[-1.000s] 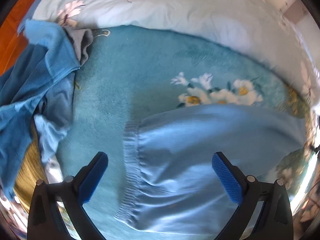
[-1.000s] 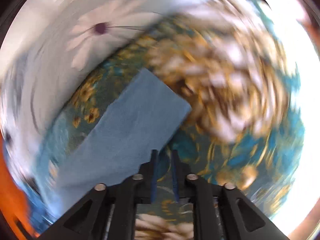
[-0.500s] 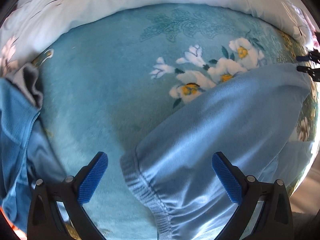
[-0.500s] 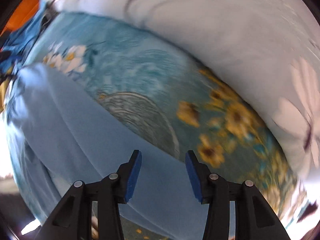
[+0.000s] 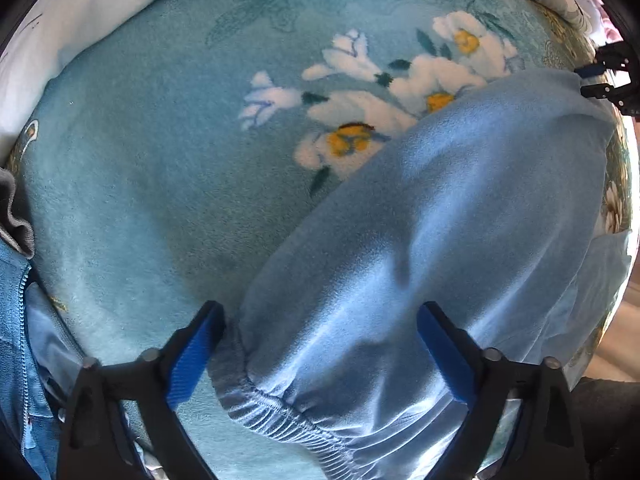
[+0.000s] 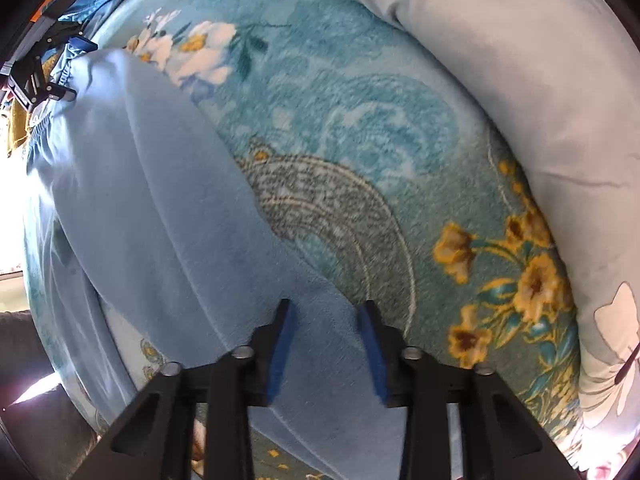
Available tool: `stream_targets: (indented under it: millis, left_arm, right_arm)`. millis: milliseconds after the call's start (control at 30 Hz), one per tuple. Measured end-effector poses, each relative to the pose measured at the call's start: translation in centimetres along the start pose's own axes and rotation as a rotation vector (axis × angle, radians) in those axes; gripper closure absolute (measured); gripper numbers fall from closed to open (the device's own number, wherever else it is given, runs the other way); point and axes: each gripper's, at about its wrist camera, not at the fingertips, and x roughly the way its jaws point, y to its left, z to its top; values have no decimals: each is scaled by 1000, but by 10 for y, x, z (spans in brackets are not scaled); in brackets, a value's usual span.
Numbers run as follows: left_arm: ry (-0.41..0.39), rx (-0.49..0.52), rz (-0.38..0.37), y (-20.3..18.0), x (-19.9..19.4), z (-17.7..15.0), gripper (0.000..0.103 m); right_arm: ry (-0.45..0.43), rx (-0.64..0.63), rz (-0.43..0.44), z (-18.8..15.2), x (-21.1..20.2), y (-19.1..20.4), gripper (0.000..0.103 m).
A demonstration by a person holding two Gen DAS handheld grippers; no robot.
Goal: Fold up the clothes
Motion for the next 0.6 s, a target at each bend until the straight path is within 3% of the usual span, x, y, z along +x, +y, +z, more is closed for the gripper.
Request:
stream_targets:
  millis: [100,167,200,233,300,600]
  left_arm:
    - [-21,-44,-46,6,-4,1,33]
    - [-36,-91,-111,13,-7,2,47]
    - [-40,-103,-122,15,-7,2,59]
    - [-39,-108,-114,15,-7,3,75]
    - [-30,-97,-73,12,-6,5,93]
    - [-184,-133,44,4,-43,29,97]
  right_arm:
    - [-5,28,-2,-8,-2,-2,95]
    - [-15,59,8,-14,-5,-6,98]
    - [-16,70,14,-17,-6,-8,99]
    - [-22,79,14,-20,-8,-10,99]
    - [-32,93,10,-25,-11,-13,99]
    - [-160,162,-124,-30,-52,-48,100]
